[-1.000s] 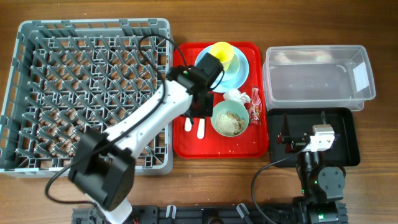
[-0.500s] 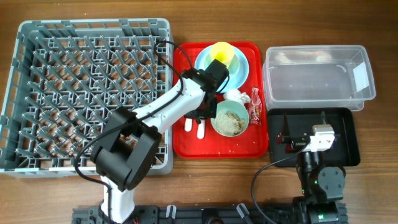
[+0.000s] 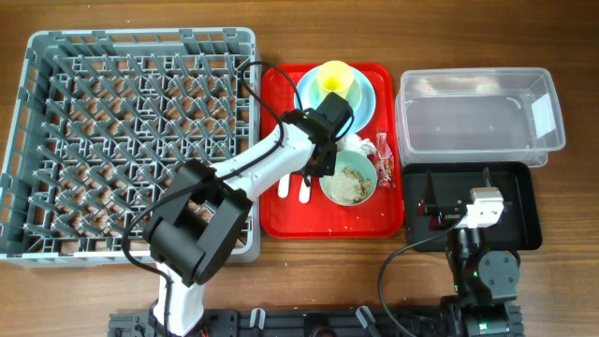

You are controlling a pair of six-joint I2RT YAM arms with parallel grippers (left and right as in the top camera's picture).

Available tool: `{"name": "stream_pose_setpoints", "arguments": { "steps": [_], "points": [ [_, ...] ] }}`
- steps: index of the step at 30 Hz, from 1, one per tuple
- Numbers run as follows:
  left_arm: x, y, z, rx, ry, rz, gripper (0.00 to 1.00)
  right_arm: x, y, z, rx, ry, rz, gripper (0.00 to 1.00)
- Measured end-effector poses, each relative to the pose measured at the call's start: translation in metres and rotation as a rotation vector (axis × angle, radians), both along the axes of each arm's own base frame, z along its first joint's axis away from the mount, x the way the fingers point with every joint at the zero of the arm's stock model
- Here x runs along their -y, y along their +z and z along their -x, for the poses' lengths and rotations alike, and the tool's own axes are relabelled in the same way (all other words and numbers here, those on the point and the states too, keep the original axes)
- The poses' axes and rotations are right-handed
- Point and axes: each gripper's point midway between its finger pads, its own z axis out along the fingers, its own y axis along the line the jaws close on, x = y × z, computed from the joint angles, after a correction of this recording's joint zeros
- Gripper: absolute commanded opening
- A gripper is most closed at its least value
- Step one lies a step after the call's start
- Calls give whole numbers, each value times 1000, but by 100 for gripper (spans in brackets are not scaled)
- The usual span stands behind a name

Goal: Sort waste into correct bins and load items into the dishwasher rack
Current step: 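Reach the left gripper to the white fork on the red tray and grasp it, then carry the fork with the left gripper and insert it into the rack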

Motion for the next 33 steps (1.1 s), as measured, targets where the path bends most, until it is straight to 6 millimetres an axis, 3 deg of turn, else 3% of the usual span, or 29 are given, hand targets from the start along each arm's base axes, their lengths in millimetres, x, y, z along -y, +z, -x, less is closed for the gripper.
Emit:
{"name": "stream_pose_setpoints", "arguments": {
  "steps": [7, 11, 19, 27, 29, 30, 33],
  "points": [
    [-2, 0, 0, 5, 2, -5, 17, 0, 0, 0, 0, 0, 0, 100],
    [-19, -8, 15, -55, 9, -64, 20, 0, 0, 0, 0, 0, 0, 100],
    [-20, 10, 6, -9, 24, -30, 21, 0, 0, 0, 0, 0, 0, 100],
    [-19, -9, 10, 9, 17, -15, 22, 0, 0, 0, 0, 0, 0, 100],
    [-17, -10, 7, 31, 17, 2, 16, 0, 0, 0, 0, 0, 0, 100],
    [-16, -10, 6, 44, 17, 13, 4, 0, 0, 0, 0, 0, 0, 100],
    [-16, -9, 5, 62, 21, 25, 4, 0, 0, 0, 0, 0, 0, 100]
  ]
}}
